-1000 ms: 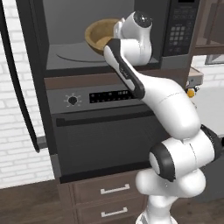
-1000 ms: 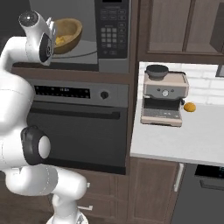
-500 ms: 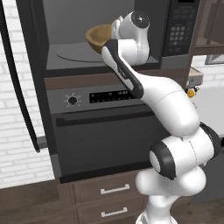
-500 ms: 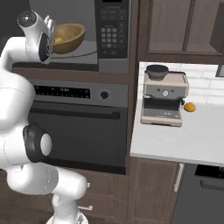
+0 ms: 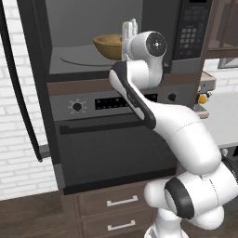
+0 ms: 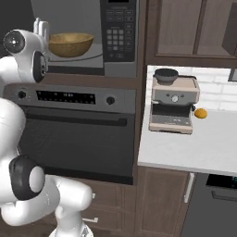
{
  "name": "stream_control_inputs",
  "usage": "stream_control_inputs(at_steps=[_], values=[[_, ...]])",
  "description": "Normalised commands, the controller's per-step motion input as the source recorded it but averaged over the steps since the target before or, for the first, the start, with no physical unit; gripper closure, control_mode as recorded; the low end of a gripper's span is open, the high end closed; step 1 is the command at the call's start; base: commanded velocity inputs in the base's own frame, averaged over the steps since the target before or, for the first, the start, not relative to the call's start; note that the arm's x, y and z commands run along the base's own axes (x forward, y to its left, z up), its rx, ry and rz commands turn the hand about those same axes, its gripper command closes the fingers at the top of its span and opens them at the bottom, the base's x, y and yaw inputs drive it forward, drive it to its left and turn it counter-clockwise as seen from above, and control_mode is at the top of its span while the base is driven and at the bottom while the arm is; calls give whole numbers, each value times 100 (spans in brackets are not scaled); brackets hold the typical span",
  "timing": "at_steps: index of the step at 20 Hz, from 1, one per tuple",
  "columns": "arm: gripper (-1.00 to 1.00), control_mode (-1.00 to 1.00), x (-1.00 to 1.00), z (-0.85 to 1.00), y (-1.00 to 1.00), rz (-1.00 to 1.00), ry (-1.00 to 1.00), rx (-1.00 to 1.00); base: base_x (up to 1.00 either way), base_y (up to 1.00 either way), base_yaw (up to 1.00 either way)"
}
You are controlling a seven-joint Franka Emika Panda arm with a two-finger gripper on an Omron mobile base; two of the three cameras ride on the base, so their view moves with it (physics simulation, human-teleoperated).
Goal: Pick the squash from the sink and place it in the bowl. Then pick the bowl and place it in the microwave. Then close the microwave door and press the start button.
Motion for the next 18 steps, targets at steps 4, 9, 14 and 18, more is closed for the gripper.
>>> stream_control_inputs(at_steps=[4, 9, 14, 18], values=[[-100, -100, -100, 7, 0, 0, -20, 0, 0, 0, 0], [-100, -100, -76, 14, 0, -1, -9, 0, 0, 0, 0], [-100, -100, -7, -22, -3, -4, 0, -13, 0, 0, 0], [-100, -100, -25, 3, -19, -30, 0, -16, 0, 0, 0]])
